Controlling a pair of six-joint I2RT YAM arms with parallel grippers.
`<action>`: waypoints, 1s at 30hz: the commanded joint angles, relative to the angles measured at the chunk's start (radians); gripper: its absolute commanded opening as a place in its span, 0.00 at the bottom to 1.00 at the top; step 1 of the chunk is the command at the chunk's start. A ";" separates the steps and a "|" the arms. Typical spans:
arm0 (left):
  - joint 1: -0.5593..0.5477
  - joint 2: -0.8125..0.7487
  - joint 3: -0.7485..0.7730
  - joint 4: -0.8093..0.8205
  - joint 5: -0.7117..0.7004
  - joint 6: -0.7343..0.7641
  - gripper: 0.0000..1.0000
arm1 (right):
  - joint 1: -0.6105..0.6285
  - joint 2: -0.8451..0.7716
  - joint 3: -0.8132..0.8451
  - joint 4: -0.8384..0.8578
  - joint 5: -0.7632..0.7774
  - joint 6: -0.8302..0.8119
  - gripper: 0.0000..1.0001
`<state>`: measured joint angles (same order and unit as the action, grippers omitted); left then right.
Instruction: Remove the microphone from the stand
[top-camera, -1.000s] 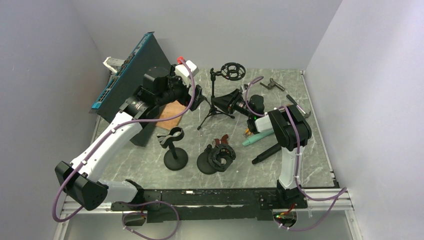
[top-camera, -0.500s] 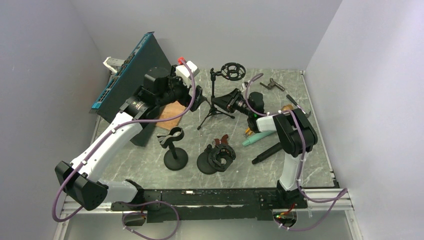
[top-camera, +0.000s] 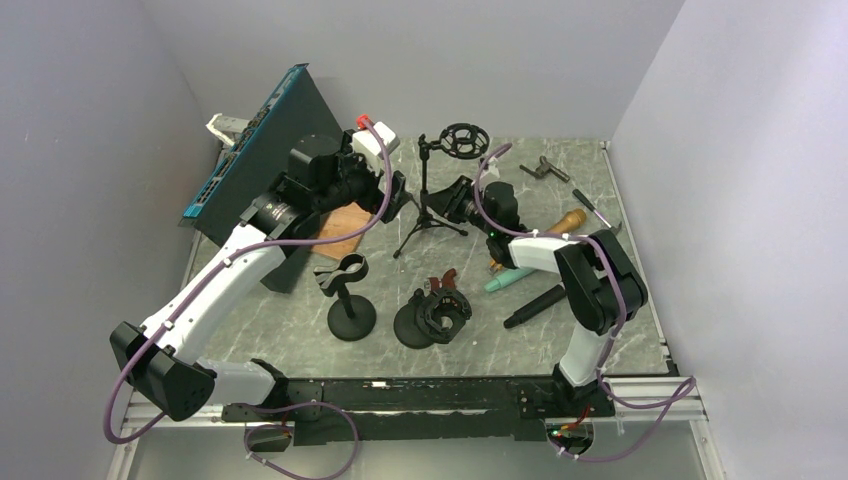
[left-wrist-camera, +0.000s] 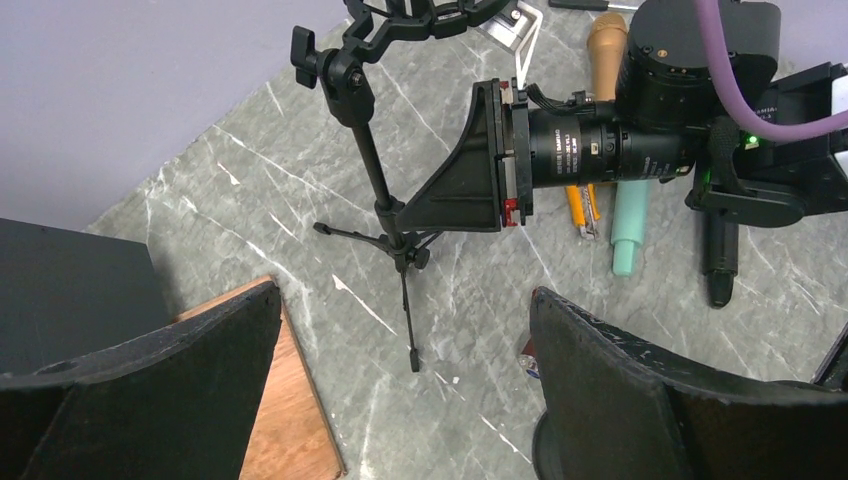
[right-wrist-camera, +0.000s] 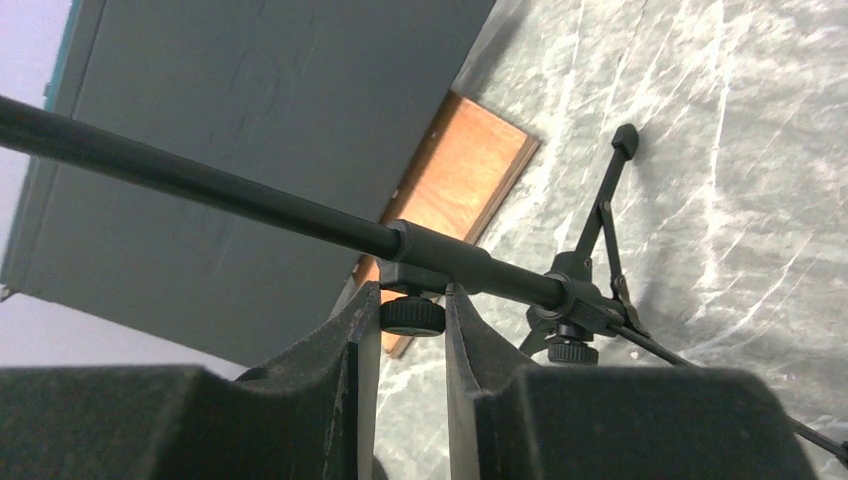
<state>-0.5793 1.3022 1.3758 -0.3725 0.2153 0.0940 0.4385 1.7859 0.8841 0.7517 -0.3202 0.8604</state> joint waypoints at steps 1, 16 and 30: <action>-0.009 -0.019 0.004 0.016 -0.013 0.022 0.97 | 0.035 0.012 0.009 -0.129 0.179 -0.172 0.00; -0.016 -0.016 0.002 0.014 -0.025 0.032 0.97 | 0.028 -0.030 0.024 -0.102 -0.035 0.022 0.44; -0.022 -0.003 0.002 0.013 -0.031 0.036 0.97 | -0.082 0.108 -0.002 0.292 -0.253 0.584 0.56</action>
<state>-0.5953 1.3022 1.3758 -0.3805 0.1925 0.1162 0.3702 1.8519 0.8677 0.9043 -0.5167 1.2800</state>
